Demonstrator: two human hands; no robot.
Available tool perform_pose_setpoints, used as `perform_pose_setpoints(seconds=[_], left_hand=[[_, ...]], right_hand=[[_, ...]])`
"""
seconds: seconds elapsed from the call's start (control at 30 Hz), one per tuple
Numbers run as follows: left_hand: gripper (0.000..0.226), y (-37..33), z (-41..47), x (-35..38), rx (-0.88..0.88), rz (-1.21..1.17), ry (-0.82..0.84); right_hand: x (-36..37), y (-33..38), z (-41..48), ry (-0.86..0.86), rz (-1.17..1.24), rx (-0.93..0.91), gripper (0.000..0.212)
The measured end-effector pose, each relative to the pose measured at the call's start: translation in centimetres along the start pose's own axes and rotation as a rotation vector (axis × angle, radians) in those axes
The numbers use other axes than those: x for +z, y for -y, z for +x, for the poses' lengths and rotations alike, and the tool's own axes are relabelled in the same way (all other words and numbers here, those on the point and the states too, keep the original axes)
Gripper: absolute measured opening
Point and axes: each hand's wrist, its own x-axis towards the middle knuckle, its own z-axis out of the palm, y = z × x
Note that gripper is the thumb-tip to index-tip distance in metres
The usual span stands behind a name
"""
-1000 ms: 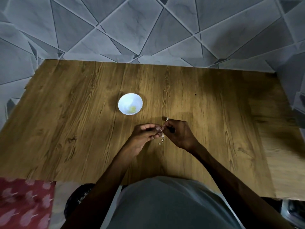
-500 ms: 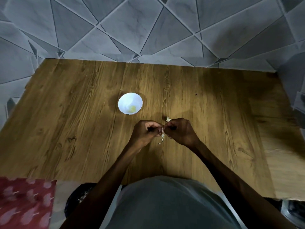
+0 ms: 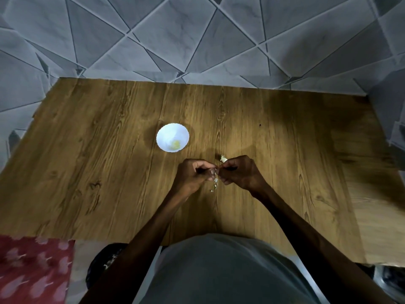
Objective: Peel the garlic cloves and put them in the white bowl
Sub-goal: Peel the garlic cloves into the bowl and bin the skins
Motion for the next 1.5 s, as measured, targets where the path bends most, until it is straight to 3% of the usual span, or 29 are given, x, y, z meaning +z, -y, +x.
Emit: perform_pose_setpoints(seconds=[0.2,0.53,1.23,1.5], left_hand=[[0.017,0.0,-0.2,-0.3,-0.068,-0.077,0.021],[0.021,-0.4,-0.7,-0.7,-0.130,-0.189,0.043],[0.016,-1.5,-1.2,-0.5,-0.098,-0.069,-0.023],[0.016,-1.6,-1.2,-0.5,-0.100,-0.063,-0.029]], right_hand=[[0.2,0.1,-0.3,0.047,0.083,0.044,0.018],[0.4,0.5,-0.5,0.062,0.064,0.055,0.014],[1.2,1.0,-0.2,-0.062,-0.196,0.003,0.013],[1.5,0.8,-0.5,-0.090,-0.111,0.009,0.009]])
